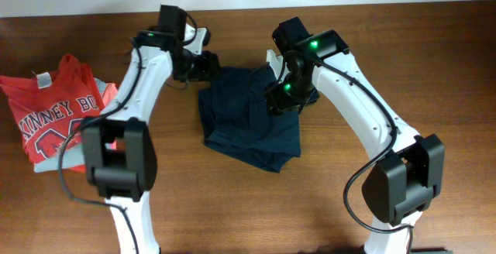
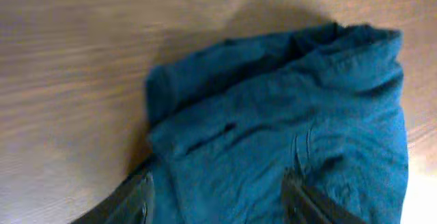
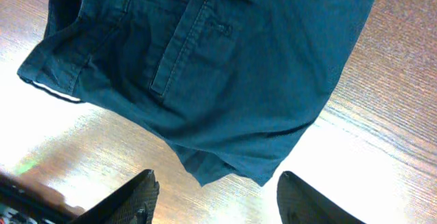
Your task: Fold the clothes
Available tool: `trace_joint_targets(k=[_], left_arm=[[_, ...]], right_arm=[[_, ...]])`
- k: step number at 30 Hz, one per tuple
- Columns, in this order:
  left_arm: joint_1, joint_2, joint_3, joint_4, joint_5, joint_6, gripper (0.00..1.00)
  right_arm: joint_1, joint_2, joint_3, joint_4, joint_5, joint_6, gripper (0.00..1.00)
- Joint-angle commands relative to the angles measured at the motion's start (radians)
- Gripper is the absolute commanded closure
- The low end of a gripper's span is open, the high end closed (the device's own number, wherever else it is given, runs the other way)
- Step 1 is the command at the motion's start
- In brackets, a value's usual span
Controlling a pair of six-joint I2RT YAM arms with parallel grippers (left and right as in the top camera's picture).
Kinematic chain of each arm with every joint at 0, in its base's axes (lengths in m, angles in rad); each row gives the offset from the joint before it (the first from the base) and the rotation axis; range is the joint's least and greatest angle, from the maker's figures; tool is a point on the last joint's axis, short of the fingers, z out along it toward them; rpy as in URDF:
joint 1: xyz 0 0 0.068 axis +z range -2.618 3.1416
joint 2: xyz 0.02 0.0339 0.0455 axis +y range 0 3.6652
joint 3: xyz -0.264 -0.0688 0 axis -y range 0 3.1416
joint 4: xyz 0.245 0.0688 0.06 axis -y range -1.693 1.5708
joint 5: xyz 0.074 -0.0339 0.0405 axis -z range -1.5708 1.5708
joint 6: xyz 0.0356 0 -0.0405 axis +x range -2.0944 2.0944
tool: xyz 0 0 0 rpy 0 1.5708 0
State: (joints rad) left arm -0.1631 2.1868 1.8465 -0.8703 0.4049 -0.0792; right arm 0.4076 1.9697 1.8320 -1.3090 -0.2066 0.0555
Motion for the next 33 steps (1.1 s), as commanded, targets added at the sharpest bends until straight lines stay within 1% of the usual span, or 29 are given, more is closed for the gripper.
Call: trace_joint_targets(k=[1,4,5,9,10,11,13,14,15,16,18,20,23,24,28,33], left_arm=[[-0.003,0.079,-0.002,0.029,0.119,-0.031,0.41],[-0.003,0.113,-0.002,0.035,0.118,-0.04,0.43],[-0.002,0.124,-0.002,0.039,0.118,-0.04,0.45],[-0.003,0.147,-0.002,0.048,0.117,-0.04,0.46],[-0.004,0.149,-0.002,0.047,0.124,-0.04,0.49],[-0.005,0.149,-0.002,0.048,0.136,-0.04,0.55],[-0.005,0.149,-0.002,0.054,0.188,-0.04,0.76],[-0.005,0.149,-0.002,0.061,0.229,-0.04,0.85],[-0.003,0.148,-0.001,0.071,0.29,-0.04,0.98],[0.001,0.148,0.005,0.07,0.325,-0.04,1.0],[0.016,0.14,0.022,0.056,0.359,-0.039,0.99],[0.047,0.116,0.045,0.019,0.331,-0.039,0.99],[0.082,0.084,0.049,0.003,0.301,-0.039,0.99],[0.09,0.079,0.049,0.001,0.301,-0.039,1.0],[0.086,0.083,0.048,-0.018,0.256,-0.039,1.0],[0.035,0.083,0.048,-0.025,0.188,-0.017,1.0]], right_arm=[[0.004,-0.026,0.018,-0.008,0.01,0.005,0.4],[0.004,-0.026,0.018,-0.016,0.01,0.005,0.41],[0.004,-0.026,0.018,-0.018,0.01,0.005,0.41],[0.004,-0.026,0.018,-0.02,0.01,0.005,0.41],[0.004,-0.026,0.018,-0.02,0.01,0.005,0.42],[0.004,-0.026,0.018,-0.02,0.01,0.005,0.42],[0.004,-0.026,0.018,-0.02,0.01,0.005,0.47],[0.004,-0.026,0.018,-0.02,0.01,0.005,0.49],[0.004,-0.026,0.018,-0.02,0.01,0.005,0.5],[0.004,-0.026,0.018,-0.02,0.011,0.005,0.5],[0.004,-0.026,0.018,-0.023,0.021,0.005,0.51],[0.004,-0.026,0.018,-0.045,0.019,0.001,0.52],[0.011,-0.026,0.017,-0.096,-0.085,-0.1,0.55],[0.015,-0.026,0.016,-0.097,-0.119,-0.109,0.58],[0.056,-0.021,0.004,-0.017,-0.168,-0.098,0.67],[0.139,0.026,-0.029,0.08,-0.177,-0.072,0.71]])
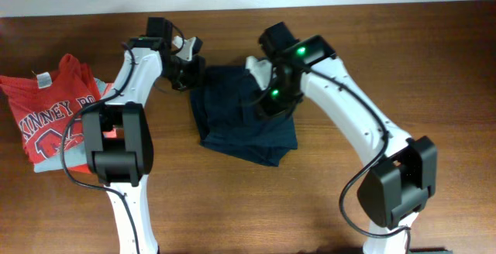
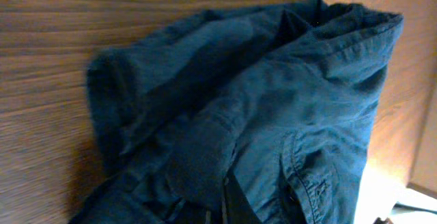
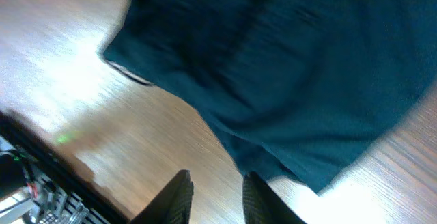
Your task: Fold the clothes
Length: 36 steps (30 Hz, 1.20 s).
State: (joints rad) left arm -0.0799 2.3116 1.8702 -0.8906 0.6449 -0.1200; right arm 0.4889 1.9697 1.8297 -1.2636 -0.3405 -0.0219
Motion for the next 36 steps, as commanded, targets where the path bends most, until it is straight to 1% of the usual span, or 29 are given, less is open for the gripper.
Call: trace_joint_targets(k=[1,5,8,11,14,18,22,25,26,30,31,32,34,36], left_arm=[[-0.056,-0.042,0.024,-0.007,-0.063,0.024,0.99],[-0.076,-0.042,0.024,-0.024,-0.11,0.025,0.99],[-0.076,-0.042,0.024,-0.043,-0.138,0.032,0.99],[-0.069,-0.042,0.024,-0.066,-0.164,0.037,0.99],[-0.063,-0.042,0.024,-0.076,-0.179,0.046,0.99],[-0.06,-0.042,0.024,-0.075,-0.23,0.046,0.99],[-0.059,-0.042,0.024,-0.076,-0.254,0.046,0.99],[-0.06,-0.042,0.024,-0.089,-0.339,0.045,0.99],[-0.06,-0.041,0.022,-0.096,-0.392,0.045,0.99],[-0.059,-0.039,0.005,-0.095,-0.455,0.046,0.99],[-0.06,-0.038,-0.002,-0.093,-0.46,0.046,0.99],[-0.06,-0.038,-0.011,-0.087,-0.46,0.046,0.95],[-0.06,-0.038,-0.023,-0.083,-0.461,0.046,0.9],[-0.06,-0.038,-0.025,-0.089,-0.467,0.046,0.89]], right_arm=[[0.074,0.039,-0.039,0.059,-0.041,0.012,0.72],[0.113,0.093,-0.082,0.151,-0.042,0.062,0.77],[0.118,0.144,-0.099,0.181,-0.042,0.077,0.78],[0.119,0.2,-0.119,0.213,-0.042,0.083,0.81],[0.119,0.246,-0.132,0.217,-0.05,0.109,0.83],[0.123,0.283,-0.137,0.211,-0.102,0.109,0.85],[0.128,0.296,-0.139,0.21,-0.092,0.136,0.85],[0.125,0.297,-0.145,0.209,-0.073,0.145,0.85],[0.126,0.297,-0.151,0.209,-0.063,0.155,0.85],[0.126,0.297,-0.172,0.21,-0.063,0.155,0.85],[0.126,0.297,-0.177,0.209,-0.063,0.155,0.85],[0.126,0.297,-0.185,0.21,-0.063,0.155,0.85],[0.126,0.297,-0.194,0.209,-0.063,0.155,0.85],[0.126,0.297,-0.201,0.206,-0.063,0.155,0.85]])
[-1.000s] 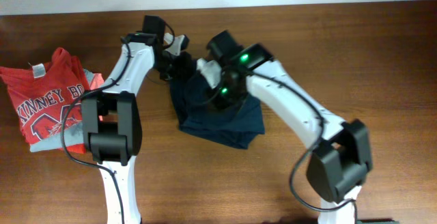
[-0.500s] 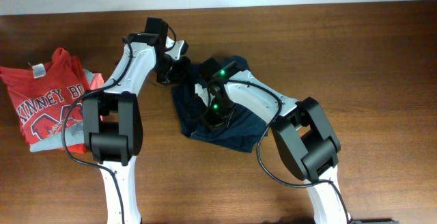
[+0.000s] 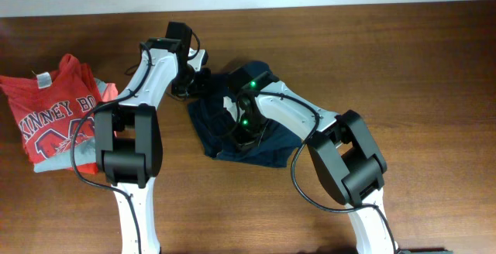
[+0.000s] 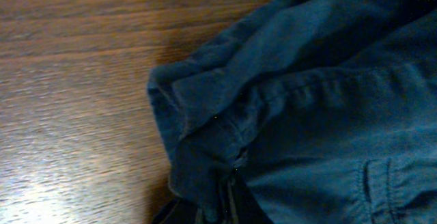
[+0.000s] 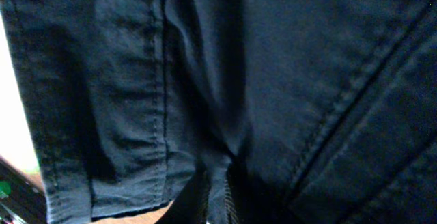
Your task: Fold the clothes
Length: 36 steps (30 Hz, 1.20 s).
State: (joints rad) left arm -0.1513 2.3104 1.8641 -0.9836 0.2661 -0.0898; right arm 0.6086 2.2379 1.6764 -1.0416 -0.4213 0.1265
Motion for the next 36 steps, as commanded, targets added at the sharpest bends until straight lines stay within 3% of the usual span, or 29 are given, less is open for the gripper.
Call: trace_joint_targets(k=[1,8,12,14,21,29,33,36], left_arm=[[0.012,-0.037,-0.019,-0.005,-0.102,0.016,0.89],[0.012,-0.037,-0.019,-0.008,-0.117,0.016,0.88],[0.018,-0.037,-0.019,0.013,-0.161,0.016,0.62],[0.02,-0.037,-0.019,0.009,-0.164,0.016,0.58],[0.042,-0.044,-0.01,-0.001,-0.182,0.016,0.57],[0.055,-0.139,0.073,-0.027,-0.181,0.016,0.56],[0.044,-0.203,0.082,0.0,-0.18,0.016,0.43],[0.031,-0.217,0.082,0.058,-0.138,0.113,0.35]], right_arm=[[0.006,0.029,-0.048,-0.021,0.018,0.006,0.85],[0.005,0.029,-0.048,-0.041,0.09,0.015,0.85],[-0.006,0.026,-0.048,-0.067,0.135,0.016,0.85],[-0.015,0.023,-0.048,-0.079,0.154,0.026,0.86],[-0.048,-0.047,-0.028,-0.144,0.262,0.033,0.86],[-0.064,-0.271,0.018,-0.208,0.426,0.051,0.86],[-0.085,-0.366,0.018,-0.208,0.437,0.051,0.85],[-0.106,-0.406,0.018,-0.216,0.425,0.051,0.85]])
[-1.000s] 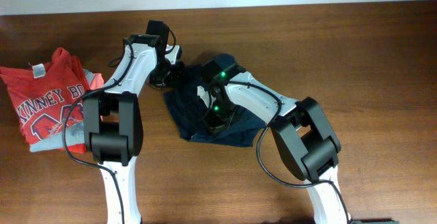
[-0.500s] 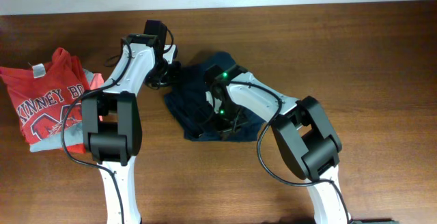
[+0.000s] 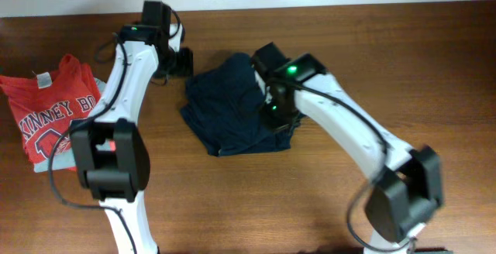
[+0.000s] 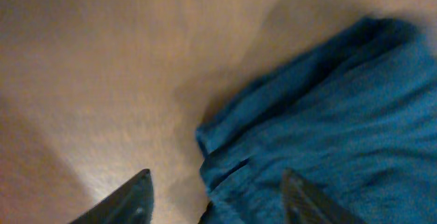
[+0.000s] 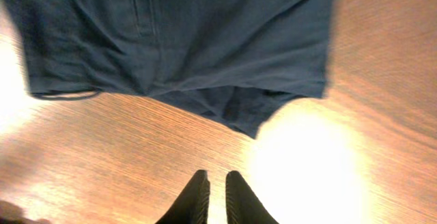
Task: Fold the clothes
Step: 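Grasp the folded shorts' left edge with the left gripper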
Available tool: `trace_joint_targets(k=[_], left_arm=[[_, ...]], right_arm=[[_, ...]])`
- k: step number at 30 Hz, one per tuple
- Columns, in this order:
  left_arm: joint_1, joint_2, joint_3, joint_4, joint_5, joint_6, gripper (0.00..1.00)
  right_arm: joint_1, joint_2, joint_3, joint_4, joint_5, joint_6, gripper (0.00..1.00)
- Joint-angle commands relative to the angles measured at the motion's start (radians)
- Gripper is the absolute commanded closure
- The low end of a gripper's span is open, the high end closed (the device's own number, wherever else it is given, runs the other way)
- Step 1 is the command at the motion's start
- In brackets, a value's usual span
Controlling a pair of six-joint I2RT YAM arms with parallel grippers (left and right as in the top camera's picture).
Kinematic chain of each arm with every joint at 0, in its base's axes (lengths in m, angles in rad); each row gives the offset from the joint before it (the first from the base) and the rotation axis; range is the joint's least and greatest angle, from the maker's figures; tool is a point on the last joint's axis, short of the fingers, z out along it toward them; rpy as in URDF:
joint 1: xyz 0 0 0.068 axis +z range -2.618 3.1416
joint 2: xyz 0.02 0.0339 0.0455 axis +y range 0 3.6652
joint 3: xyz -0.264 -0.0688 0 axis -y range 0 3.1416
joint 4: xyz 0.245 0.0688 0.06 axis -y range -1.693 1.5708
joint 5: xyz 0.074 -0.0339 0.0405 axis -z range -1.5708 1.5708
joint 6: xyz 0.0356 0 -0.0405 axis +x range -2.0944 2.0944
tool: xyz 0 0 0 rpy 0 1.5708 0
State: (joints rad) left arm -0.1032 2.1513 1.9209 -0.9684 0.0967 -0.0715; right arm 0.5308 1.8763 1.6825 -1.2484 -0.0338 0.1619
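Dark navy shorts (image 3: 232, 108) lie bunched in a rough fold at the table's middle. In the left wrist view their left edge (image 4: 321, 121) shows as blue cloth. My left gripper (image 3: 177, 59) hovers off the upper left corner of the shorts, open (image 4: 215, 195), with nothing held and the cloth's edge beneath the gap. My right gripper (image 3: 277, 114) is above the shorts' right side. Its fingers (image 5: 198, 197) are shut over bare wood with nothing between them, and the shorts' hem (image 5: 177, 46) lies ahead of them.
A red printed T-shirt (image 3: 48, 114) lies crumpled at the left edge of the wooden table (image 3: 434, 68), on top of a grey garment (image 3: 68, 159). The white wall runs along the table's far edge.
Both grippers were shut in the navy cloth. Now the left one is open and has drawn back up and left. The right one has let go, is raised at the shorts' right side and is shut empty.
At first both grippers were open over the shorts, left at the top left corner, right near the top right. Then the left was shut on the left edge. Then both were shut in the cloth, the right near the lower left. Now both have let go, and the shorts lie further left.
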Motion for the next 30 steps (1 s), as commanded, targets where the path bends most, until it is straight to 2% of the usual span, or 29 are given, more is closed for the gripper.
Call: trace_joint_targets(k=[1,4,8,11,17,26,30], left_arm=[[-0.022,-0.057,0.025,0.067,0.068,0.153,0.3],[-0.034,-0.038,0.025,0.128,0.215,0.324,0.16],[-0.031,0.022,0.025,0.214,0.241,0.358,0.03],[-0.029,0.075,0.025,0.262,0.25,0.414,0.02],[-0.037,0.159,0.025,0.254,0.282,0.488,0.02],[-0.039,0.261,0.025,0.19,0.333,0.497,0.03],[-0.04,0.315,0.025,0.136,0.335,0.497,0.08]], right_arm=[[-0.031,-0.05,0.012,-0.013,0.033,0.016,0.85],[-0.035,-0.052,0.012,-0.026,0.018,0.016,0.85],[-0.033,-0.052,0.012,-0.045,0.018,0.016,0.85],[-0.033,-0.052,0.012,-0.06,0.018,0.016,0.85],[-0.034,-0.052,0.012,-0.06,0.019,0.016,0.85],[-0.035,-0.052,0.012,-0.053,0.019,0.016,0.85],[-0.035,-0.052,0.012,-0.054,0.019,0.016,0.85]])
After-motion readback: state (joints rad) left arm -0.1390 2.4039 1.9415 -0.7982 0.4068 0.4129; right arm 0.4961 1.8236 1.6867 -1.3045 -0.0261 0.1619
